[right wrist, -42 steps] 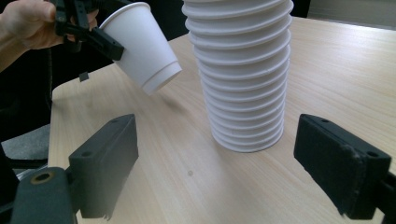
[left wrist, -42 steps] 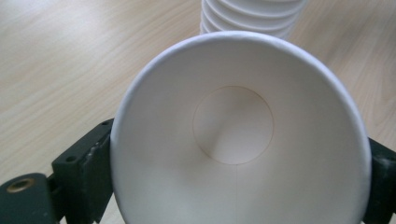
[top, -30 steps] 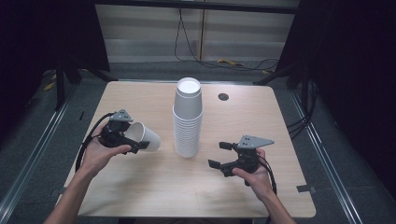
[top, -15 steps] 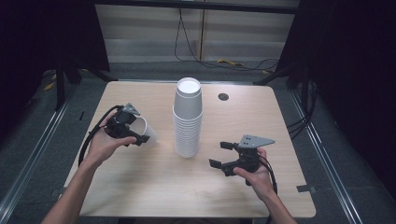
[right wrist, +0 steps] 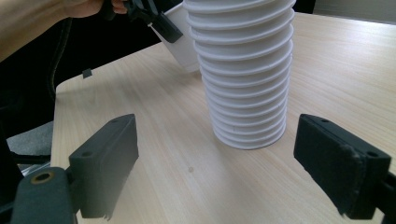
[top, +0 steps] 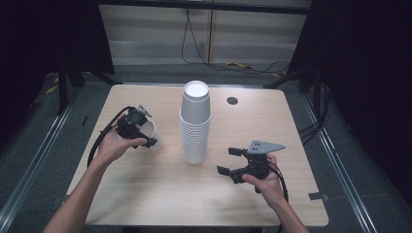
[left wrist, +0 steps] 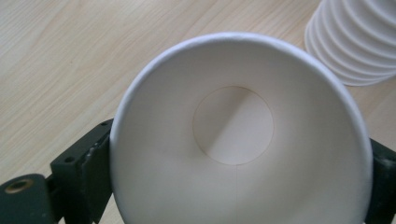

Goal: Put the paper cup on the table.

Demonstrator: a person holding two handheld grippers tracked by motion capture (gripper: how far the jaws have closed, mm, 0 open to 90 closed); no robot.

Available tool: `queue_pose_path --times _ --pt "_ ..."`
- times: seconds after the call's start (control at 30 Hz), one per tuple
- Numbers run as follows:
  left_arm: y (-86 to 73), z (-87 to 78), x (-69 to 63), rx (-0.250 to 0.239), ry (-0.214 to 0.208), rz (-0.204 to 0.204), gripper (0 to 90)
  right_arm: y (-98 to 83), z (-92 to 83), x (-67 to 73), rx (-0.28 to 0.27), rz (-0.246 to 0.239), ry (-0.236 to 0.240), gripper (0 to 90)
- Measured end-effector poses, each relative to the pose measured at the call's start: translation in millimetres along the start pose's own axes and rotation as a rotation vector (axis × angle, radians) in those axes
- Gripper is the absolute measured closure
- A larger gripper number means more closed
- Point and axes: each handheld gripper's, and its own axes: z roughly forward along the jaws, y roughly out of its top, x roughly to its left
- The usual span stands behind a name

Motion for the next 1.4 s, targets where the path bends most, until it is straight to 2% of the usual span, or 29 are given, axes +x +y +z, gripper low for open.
queue_pose_path --times 0.1,0.17,0.27,0.33,0.47,0.63,0.67,0.73,0.83,0.9,0.97,1.03,1.13,1.27,1.33,1.4 --pt "1.1 5.6 0.3 -0.01 0.01 0.004 7.2 -0.3 0.4 0.2 0.003 -0.002 0.0 13.9" --pt "2.4 8.9 -1.3 -0.018 -0.001 0.002 7.1 -0.4 0.5 0.1 0.003 -0.002 0.001 13.9" --pt "4.5 15.3 -4.9 -0.006 0.009 0.012 6.9 -0.4 -0.3 -1.7 -0.013 0.015 0.011 13.9" --pt "5.4 18.1 -6.9 0.01 0.017 0.026 6.8 -0.3 -1.4 -1.8 -0.01 0.011 0.001 13.9" --pt "5.6 21.4 -5.3 -0.004 0.017 0.004 6.0 -1.3 -1.1 -1.9 -0.009 0.009 0.004 13.9" --pt "6.0 24.5 -6.4 -0.015 0.026 0.021 5.3 -1.4 0.1 -1.7 -0.009 0.008 0.0 14.1" --pt "5.4 26.0 -6.2 -0.007 0.034 0.032 4.9 -1.4 0.1 -1.7 -0.013 0.008 0.002 14.2" --pt "4.6 28.2 -6.1 0.008 0.046 0.016 4.1 -1.2 -0.5 -1.5 -0.014 0.01 0.0 14.2" --pt "3.5 28.9 -4.4 0.003 0.029 0.003 5.7 -1.5 -0.9 -2.3 -0.016 0.012 -0.002 14.2" --pt "2.8 29.8 -2.8 -0.001 0.039 -0.001 6.3 -1.9 -0.3 -2.4 -0.011 0.013 -0.002 14.1" --pt "0.9 31.0 -0.1 -0.011 0.019 -0.02 6.8 -2.0 0.5 -1.5 -0.006 0.009 0.0 14.2" --pt "-0.7 32.5 0.8 -0.002 0.013 -0.021 7.8 -2.0 0.8 -0.7 -0.005 0.007 0.001 14.2" --pt "-3.2 32.7 2.1 -0.019 0.009 -0.027 8.3 -2.2 0.8 -0.5 0.0 0.006 0.0 14.2" --pt "-10.4 33.7 6.4 -0.048 -0.027 -0.036 9.4 -2.3 0.4 -0.8 -0.004 0.007 0.0 14.1" --pt "-14.7 34.7 8.3 -0.047 -0.047 -0.043 14.5 -2.5 0.4 -0.7 -0.002 0.008 -0.002 14.2" --pt "-18.2 34.1 8.7 -0.054 -0.04 -0.038 14.8 -3.0 1.1 -1.1 0.0 0.006 -0.003 14.2"
